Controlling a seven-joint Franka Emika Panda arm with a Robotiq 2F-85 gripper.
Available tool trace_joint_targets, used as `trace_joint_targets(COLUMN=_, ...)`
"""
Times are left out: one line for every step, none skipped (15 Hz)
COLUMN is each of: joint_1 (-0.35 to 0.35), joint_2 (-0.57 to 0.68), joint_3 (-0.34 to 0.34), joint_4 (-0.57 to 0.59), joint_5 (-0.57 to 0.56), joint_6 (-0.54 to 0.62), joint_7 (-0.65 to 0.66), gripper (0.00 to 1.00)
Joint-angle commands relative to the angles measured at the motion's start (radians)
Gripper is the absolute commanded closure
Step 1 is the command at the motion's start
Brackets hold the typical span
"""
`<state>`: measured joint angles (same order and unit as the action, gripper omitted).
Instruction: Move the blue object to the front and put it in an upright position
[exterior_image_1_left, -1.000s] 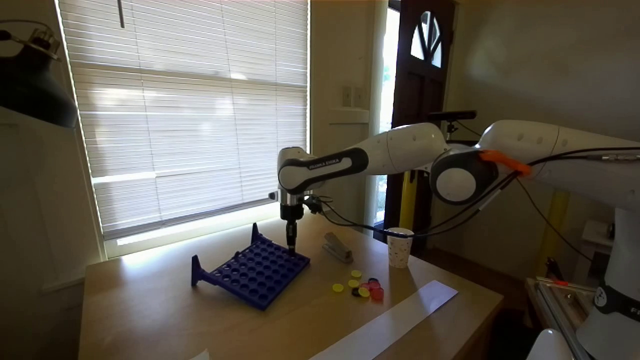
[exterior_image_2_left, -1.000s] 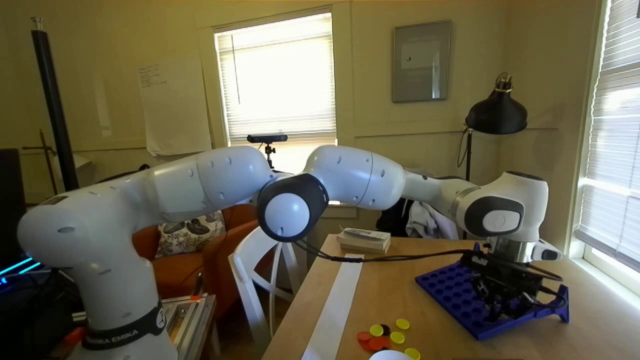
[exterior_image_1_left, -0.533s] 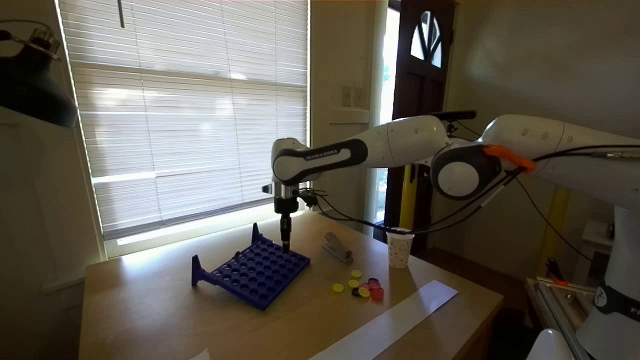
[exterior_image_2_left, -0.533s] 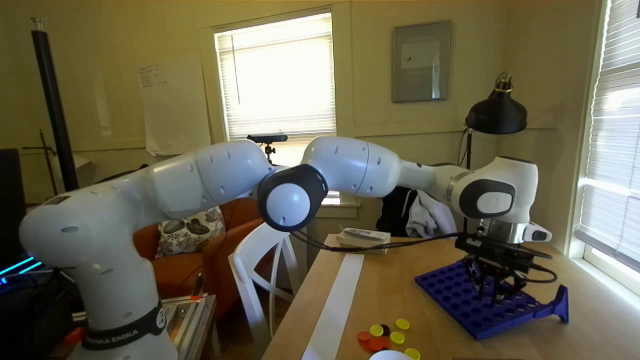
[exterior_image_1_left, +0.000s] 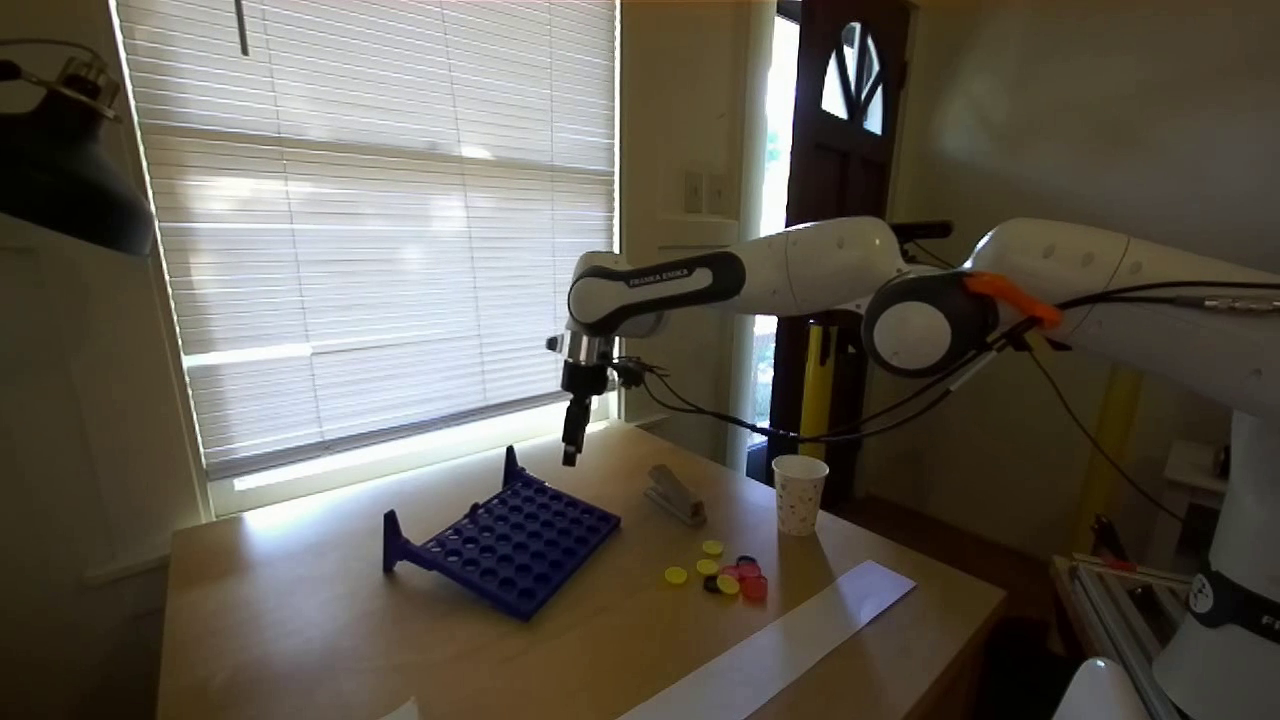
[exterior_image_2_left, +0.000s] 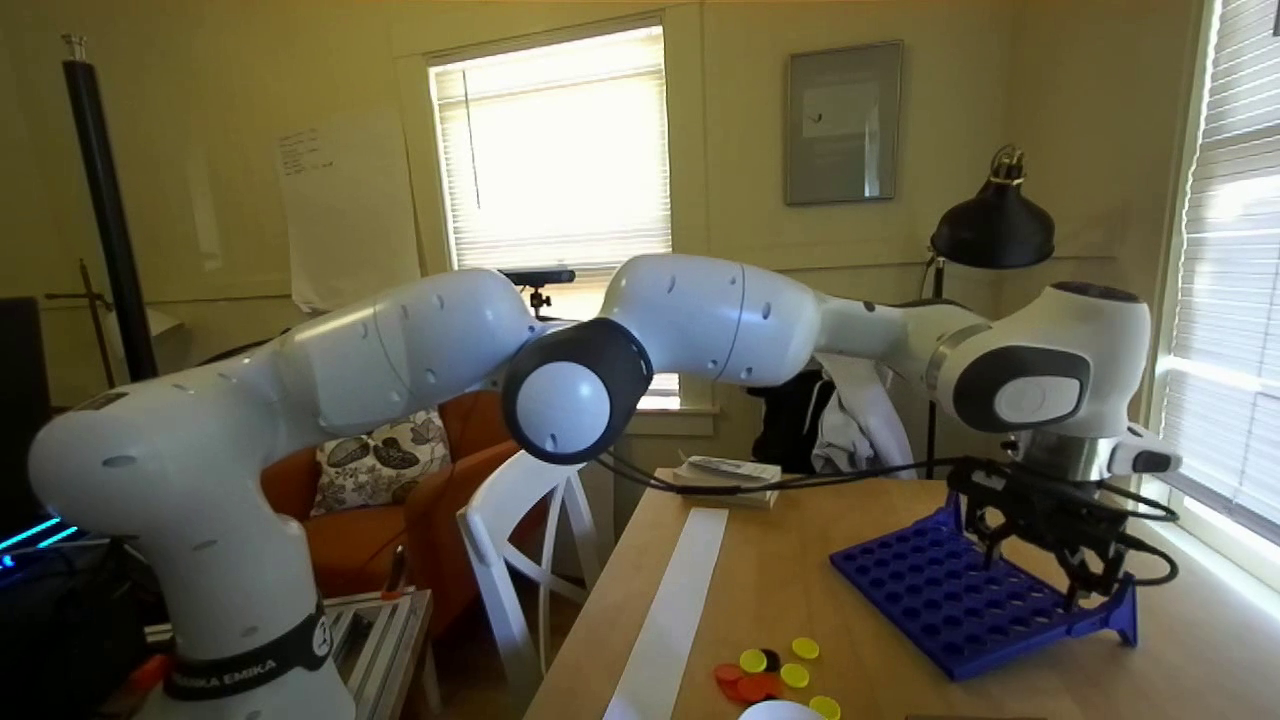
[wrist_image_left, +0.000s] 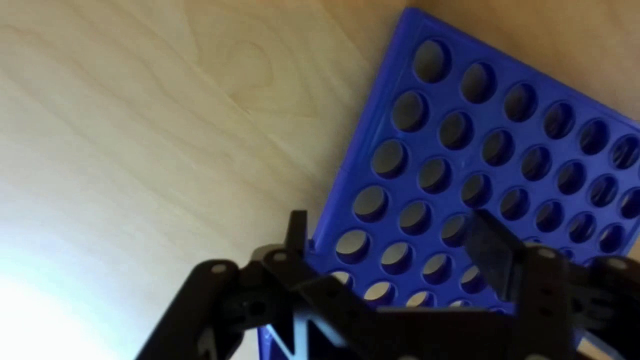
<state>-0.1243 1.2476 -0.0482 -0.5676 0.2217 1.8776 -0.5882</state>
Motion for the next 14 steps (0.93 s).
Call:
trace_joint_targets(joint_1=-0.072, joint_2=0.006, joint_3=0.076, joint_4=-0.022, joint_5=0.089, joint_6=-0.008, joint_7=-0.04, gripper=0.0)
trace_joint_targets(joint_1=-0.086, joint_2=0.012, joint_3=0.092, joint_4=-0.021, joint_5=0.102, joint_6=-0.013, joint_7=-0.053, gripper=0.0)
trace_joint_targets(joint_1=-0.098, joint_2=0.018, joint_3=0.107, joint_4=-0.019, joint_5=0.111, joint_6=-0.017, joint_7=-0.066, gripper=0.0)
trace_joint_targets(joint_1=-0.109, joint_2=0.026, joint_3=0.122, joint_4=-0.019, joint_5=0.119, joint_6=-0.022, joint_7=-0.073, gripper=0.0)
trace_joint_targets(joint_1=-0.12, joint_2=0.031, joint_3=0.139, joint_4=-0.02, joint_5=0.13, joint_6=-0.037, joint_7=-0.085, gripper=0.0)
trace_joint_targets(joint_1=-0.127, joint_2=0.041, joint_3=0.15, joint_4=-0.019, joint_5=0.133, joint_6=-0.045, joint_7=-0.089, gripper=0.0)
trace_joint_targets(joint_1=-0.136, joint_2=0.052, joint_3=0.165, joint_4=-0.019, joint_5=0.141, joint_6=-0.057, joint_7=-0.088, gripper=0.0)
trace_joint_targets(joint_1=-0.137, joint_2=0.06, joint_3=0.168, joint_4=-0.017, joint_5=0.138, joint_6=-0.062, joint_7=-0.082, gripper=0.0)
trace_joint_targets(joint_1=-0.14, joint_2=0.068, joint_3=0.173, joint_4=-0.015, joint_5=0.132, joint_6=-0.067, joint_7=-0.078, gripper=0.0)
trace_joint_targets(joint_1=-0.142, joint_2=0.078, joint_3=0.179, joint_4=-0.012, joint_5=0.132, joint_6=-0.065, joint_7=-0.077, gripper=0.0)
trace_joint_targets(joint_1=-0.143, joint_2=0.089, joint_3=0.181, joint_4=-0.01, joint_5=0.13, joint_6=-0.061, joint_7=-0.073, gripper=0.0)
trace_joint_targets(joint_1=-0.142, joint_2=0.097, joint_3=0.184, joint_4=-0.007, joint_5=0.129, joint_6=-0.052, joint_7=-0.068, gripper=0.0)
trace_joint_targets(joint_1=-0.144, joint_2=0.105, joint_3=0.19, joint_4=-0.003, joint_5=0.131, joint_6=-0.044, joint_7=-0.07, gripper=0.0)
trace_joint_targets(joint_1=-0.144, joint_2=0.111, joint_3=0.195, joint_4=-0.001, joint_5=0.131, joint_6=-0.04, joint_7=-0.072, gripper=0.0)
